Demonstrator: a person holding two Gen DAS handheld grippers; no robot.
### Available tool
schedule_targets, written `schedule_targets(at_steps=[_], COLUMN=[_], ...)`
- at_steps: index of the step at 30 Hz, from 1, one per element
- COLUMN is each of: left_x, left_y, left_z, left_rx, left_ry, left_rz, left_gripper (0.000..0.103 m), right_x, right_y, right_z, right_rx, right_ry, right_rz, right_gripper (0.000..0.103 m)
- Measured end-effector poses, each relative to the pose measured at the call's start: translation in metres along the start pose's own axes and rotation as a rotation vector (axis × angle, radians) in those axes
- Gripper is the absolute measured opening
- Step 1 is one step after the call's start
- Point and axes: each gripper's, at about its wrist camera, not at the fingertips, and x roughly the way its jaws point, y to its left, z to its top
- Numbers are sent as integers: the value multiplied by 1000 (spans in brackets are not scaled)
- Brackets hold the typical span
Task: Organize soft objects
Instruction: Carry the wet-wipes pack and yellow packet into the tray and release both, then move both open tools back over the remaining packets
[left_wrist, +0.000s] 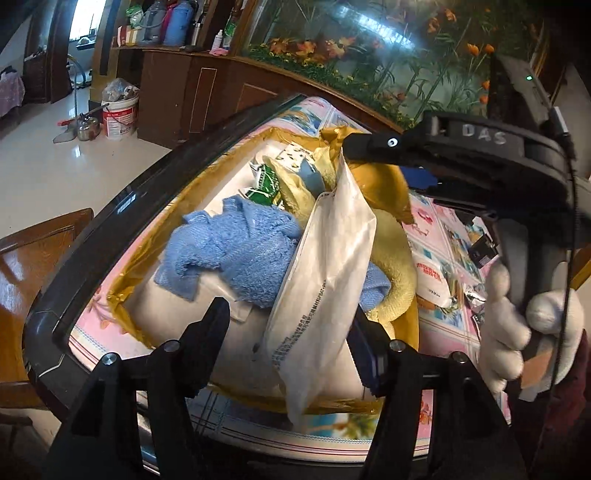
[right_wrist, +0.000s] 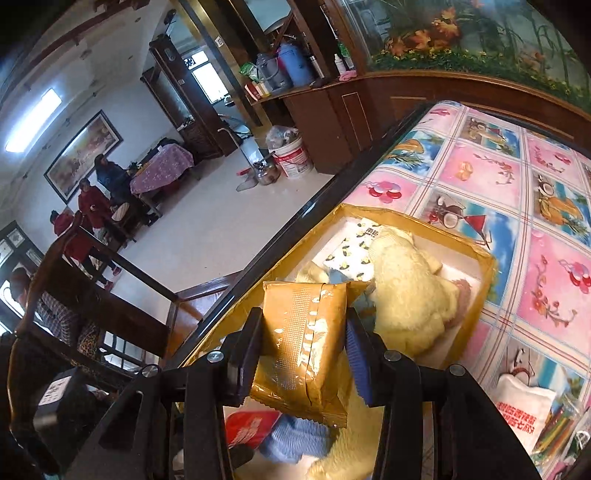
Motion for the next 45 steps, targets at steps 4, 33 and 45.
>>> schedule_targets(at_steps=[4,33,45], left_x=[-14,-31,-14], left_y=[13,-109,-174], left_z=[4,-15,-40], left_rx=[-27,323,469], left_ry=[-46,-138,-75], left_rz=[-14,268,288], left_gripper=[67,77,77], right_x=[25,-180,-240], right_y=[7,-101,-189], right_z=[9,-117,-183], right_rx=[-39,103,325], right_ry=[1,-303,-353], right_rz=[-107,-300,-371], right_gripper=[46,83,83])
